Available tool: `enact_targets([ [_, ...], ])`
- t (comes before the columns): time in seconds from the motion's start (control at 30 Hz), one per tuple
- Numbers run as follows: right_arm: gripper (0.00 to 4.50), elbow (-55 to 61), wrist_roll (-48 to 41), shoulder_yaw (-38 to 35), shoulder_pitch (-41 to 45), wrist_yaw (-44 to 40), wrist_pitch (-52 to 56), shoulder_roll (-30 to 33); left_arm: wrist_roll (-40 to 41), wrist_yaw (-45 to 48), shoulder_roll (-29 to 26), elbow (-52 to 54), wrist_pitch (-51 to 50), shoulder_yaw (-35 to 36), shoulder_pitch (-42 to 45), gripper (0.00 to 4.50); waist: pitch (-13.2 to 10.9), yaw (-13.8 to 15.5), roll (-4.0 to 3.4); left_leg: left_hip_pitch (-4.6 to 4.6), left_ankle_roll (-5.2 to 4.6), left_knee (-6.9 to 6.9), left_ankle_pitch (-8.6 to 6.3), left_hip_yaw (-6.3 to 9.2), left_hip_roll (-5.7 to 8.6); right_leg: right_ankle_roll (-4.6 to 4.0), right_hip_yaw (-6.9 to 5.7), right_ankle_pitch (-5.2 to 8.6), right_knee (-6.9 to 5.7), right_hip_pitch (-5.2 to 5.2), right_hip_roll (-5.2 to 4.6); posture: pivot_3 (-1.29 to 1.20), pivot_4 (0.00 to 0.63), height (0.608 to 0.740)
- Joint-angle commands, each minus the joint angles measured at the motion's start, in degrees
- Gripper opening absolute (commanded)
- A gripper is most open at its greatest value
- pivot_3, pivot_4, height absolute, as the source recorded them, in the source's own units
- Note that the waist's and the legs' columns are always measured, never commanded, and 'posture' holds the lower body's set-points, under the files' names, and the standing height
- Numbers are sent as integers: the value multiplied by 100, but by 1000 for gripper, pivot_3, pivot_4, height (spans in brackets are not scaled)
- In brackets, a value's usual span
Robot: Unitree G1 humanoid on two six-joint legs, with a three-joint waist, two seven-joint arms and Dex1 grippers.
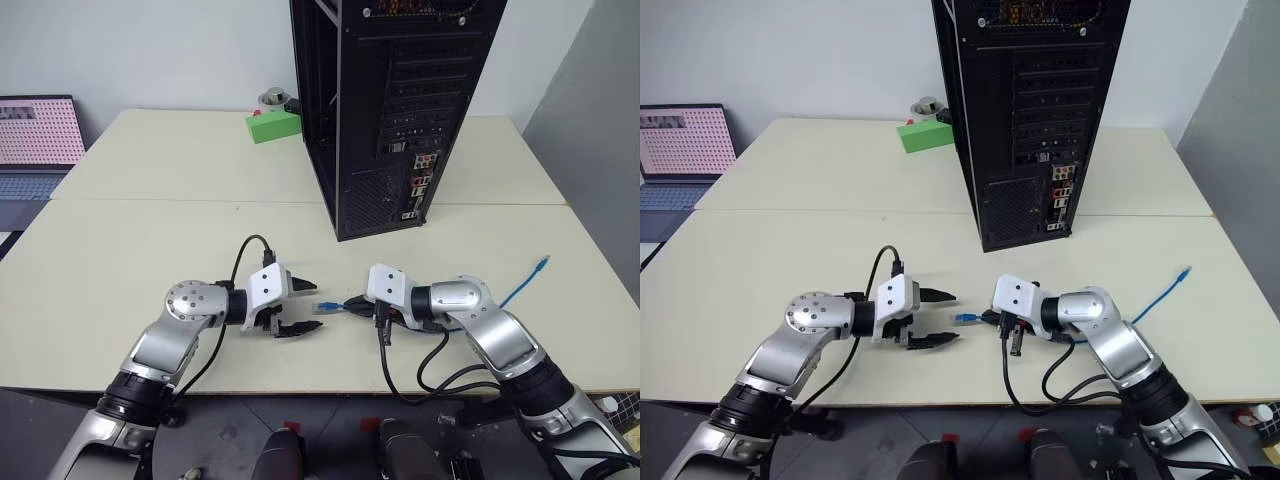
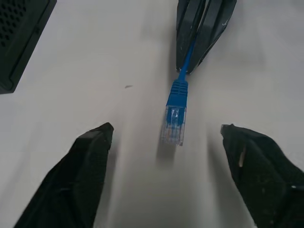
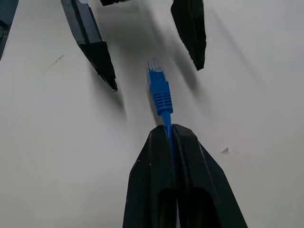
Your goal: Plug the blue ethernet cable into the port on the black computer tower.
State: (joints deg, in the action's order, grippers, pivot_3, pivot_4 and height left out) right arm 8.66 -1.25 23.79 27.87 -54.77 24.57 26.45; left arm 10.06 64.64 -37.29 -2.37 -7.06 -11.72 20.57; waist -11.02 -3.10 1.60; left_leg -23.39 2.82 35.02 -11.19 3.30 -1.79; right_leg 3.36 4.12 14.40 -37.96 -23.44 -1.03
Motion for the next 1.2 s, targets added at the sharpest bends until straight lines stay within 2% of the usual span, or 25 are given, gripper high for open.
enact_targets([
  [0.03, 0, 216, -39, -68, 50, 10, -26, 23, 19, 60, 32, 50, 100, 23, 97, 2784, 0, 0, 0, 0, 0, 0, 0, 0, 0, 0, 0, 0, 0, 0, 0, 0, 150, 740],
  [0.4, 0, 248, -55, -23, 101, -83, -52, 28, 16, 58, 116, 14, 129, 21, 141, 338, 0, 1, 0, 0, 0, 1, 0, 0, 0, 0, 0, 0, 0, 0, 0, 0, 150, 740],
  [0.67, 0, 249, -75, 10, 139, -226, -96, 106, -23, 43, 158, 37, 266, 11, 59, 278, 0, 2, 0, 0, 0, 1, 0, 1, 0, 0, 0, 0, 0, 0, 0, 0, 150, 740],
  [0.87, 1222, 494, -456, -431, 73, -711, -6, 685, -360, -186, 307, -148, 1334, -8, 61, 278, 0, 19, 0, -2, 0, 3, 0, 1, 0, 1, 0, 0, 1, 1, -1, 0, 150, 740],
  [1.0, 2178, 827, -1061, -870, -191, -848, 434, 953, -1004, -590, 371, -564, 2718, -115, 121, 278, 0, 59, 0, -2, 0, 4, 0, 1, 1, 1, 0, -1, 2, 2, -2, 0, 150, 740],
  [1.07, 2261, 1041, -1542, -1201, -376, -742, 903, 887, -1569, -993, 344, -908, 3767, -212, 161, 278, 1, 70, 1, -2, 0, 4, 0, 2, 1, 1, 0, -1, 2, 2, -1, 0, 150, 740],
  [1.2, 2261, 1373, -2272, -1742, -663, -111, 1835, 443, -3001, -2392, 283, -1526, 5785, -224, 327, 278, 1, 79, 1, -2, 0, 4, 0, 2, 1, 1, 3, -3, 1, 3, -2, 0, 150, 740],
])
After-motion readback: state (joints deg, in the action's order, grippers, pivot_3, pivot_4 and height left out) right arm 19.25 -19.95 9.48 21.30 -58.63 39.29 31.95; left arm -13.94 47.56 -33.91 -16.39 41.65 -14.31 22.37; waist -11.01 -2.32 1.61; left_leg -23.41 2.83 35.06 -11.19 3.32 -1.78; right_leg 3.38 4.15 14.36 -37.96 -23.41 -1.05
